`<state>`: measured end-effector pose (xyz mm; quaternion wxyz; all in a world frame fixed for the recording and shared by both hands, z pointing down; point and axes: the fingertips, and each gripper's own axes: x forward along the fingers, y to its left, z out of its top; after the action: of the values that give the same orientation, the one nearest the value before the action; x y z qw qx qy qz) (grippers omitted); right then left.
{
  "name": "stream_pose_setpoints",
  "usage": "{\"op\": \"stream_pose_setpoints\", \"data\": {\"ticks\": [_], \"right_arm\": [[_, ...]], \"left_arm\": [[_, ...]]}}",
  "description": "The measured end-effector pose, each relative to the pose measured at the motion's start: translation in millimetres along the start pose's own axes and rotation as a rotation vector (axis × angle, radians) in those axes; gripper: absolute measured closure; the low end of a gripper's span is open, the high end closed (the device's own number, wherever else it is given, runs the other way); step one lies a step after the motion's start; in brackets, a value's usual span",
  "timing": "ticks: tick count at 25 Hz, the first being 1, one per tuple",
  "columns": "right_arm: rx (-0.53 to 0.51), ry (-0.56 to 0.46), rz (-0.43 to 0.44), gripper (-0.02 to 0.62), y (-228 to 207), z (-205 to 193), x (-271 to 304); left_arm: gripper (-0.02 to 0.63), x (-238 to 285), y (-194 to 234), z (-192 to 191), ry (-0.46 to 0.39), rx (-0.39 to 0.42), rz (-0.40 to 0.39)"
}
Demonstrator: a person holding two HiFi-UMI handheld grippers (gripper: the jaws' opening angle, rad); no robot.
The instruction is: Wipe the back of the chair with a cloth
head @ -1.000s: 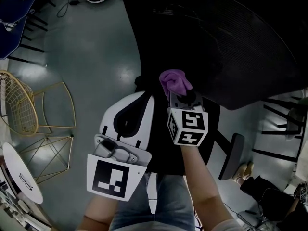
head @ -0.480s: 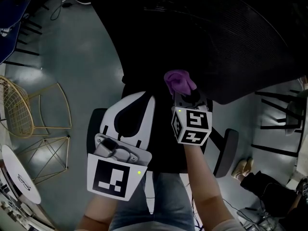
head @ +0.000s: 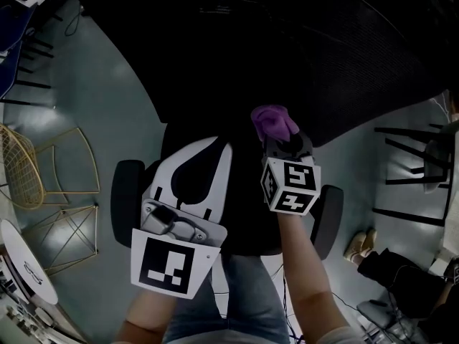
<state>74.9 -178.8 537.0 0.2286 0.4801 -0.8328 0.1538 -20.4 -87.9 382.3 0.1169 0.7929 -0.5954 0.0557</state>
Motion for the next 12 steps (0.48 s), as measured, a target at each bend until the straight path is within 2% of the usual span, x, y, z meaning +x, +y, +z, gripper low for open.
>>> {"op": "stream_pose_setpoints", "data": {"ticks": [12], "right_arm": [[0.027, 0.007, -0.024, 0.500, -41.7, -12.2, -15.3]], "left_arm": [[0.594, 25.4, -35.3, -1.0, 0.000, 0.012, -0.027]]}}
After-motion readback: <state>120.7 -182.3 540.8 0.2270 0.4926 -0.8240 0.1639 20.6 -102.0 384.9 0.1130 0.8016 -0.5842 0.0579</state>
